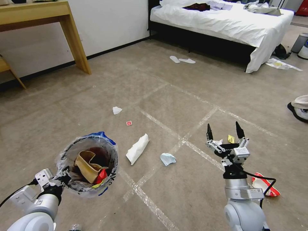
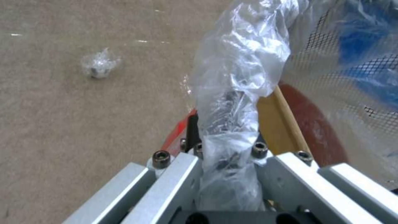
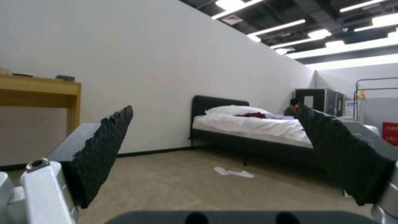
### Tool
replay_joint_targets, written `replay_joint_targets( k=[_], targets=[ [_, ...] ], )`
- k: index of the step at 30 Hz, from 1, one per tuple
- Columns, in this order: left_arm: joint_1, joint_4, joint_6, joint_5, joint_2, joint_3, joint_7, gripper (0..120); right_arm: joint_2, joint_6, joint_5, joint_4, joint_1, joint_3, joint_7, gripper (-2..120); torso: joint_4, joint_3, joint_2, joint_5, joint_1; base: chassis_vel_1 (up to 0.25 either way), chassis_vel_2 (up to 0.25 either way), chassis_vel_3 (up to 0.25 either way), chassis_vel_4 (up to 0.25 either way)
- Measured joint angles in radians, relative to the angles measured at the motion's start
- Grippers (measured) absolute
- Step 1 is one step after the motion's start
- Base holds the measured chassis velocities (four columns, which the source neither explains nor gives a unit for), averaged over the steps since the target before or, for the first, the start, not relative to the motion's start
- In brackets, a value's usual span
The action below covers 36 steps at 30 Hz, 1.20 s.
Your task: Pick up the trash bin and place the garbage on the floor into it.
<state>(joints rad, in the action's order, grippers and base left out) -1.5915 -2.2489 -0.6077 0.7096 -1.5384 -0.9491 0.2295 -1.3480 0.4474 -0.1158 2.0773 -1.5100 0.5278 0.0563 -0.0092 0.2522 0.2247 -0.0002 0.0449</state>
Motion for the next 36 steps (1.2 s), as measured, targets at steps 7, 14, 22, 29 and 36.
replay_joint_targets(
  k=[7,14,22,29,36],
  targets=[
    [-0.004,0.0,0.0,0.005,0.005,-0.008,-0.001,1,-0.003,0.0,0.008,-0.005,0.004,-0.017,-0.001,100,0.0001,0.0,0.0,0.0001,0.0,-0.094,0.095,0.106,-0.086],
    [-0.012,-0.006,0.001,0.013,0.007,-0.013,0.0,1,0.0,-0.016,0.008,-0.003,0.016,-0.027,0.002,100,0.0001,0.0,0.0,0.0001,0.0,-0.092,0.107,0.094,-0.101],
    [-0.013,-0.006,0.002,0.011,0.005,-0.011,0.0,1,0.003,-0.016,0.006,-0.008,0.017,-0.027,0.004,100,-0.0001,0.0,0.0,0.0001,0.0,-0.099,0.091,0.091,-0.095],
    [-0.012,0.0,0.003,0.006,0.001,-0.009,0.0,1,0.007,-0.021,0.004,-0.02,0.024,-0.034,0.014,100,0.0,0.0,0.0,0.0002,0.0,-0.056,0.051,0.049,-0.058],
    [-0.009,0.007,0.003,0.004,-0.001,-0.009,0.0,1,0.01,-0.044,-0.001,-0.047,0.048,-0.064,0.031,100,0.0001,0.0,0.0,0.0001,0.0,-0.03,0.057,0.038,-0.054]
  ],
)
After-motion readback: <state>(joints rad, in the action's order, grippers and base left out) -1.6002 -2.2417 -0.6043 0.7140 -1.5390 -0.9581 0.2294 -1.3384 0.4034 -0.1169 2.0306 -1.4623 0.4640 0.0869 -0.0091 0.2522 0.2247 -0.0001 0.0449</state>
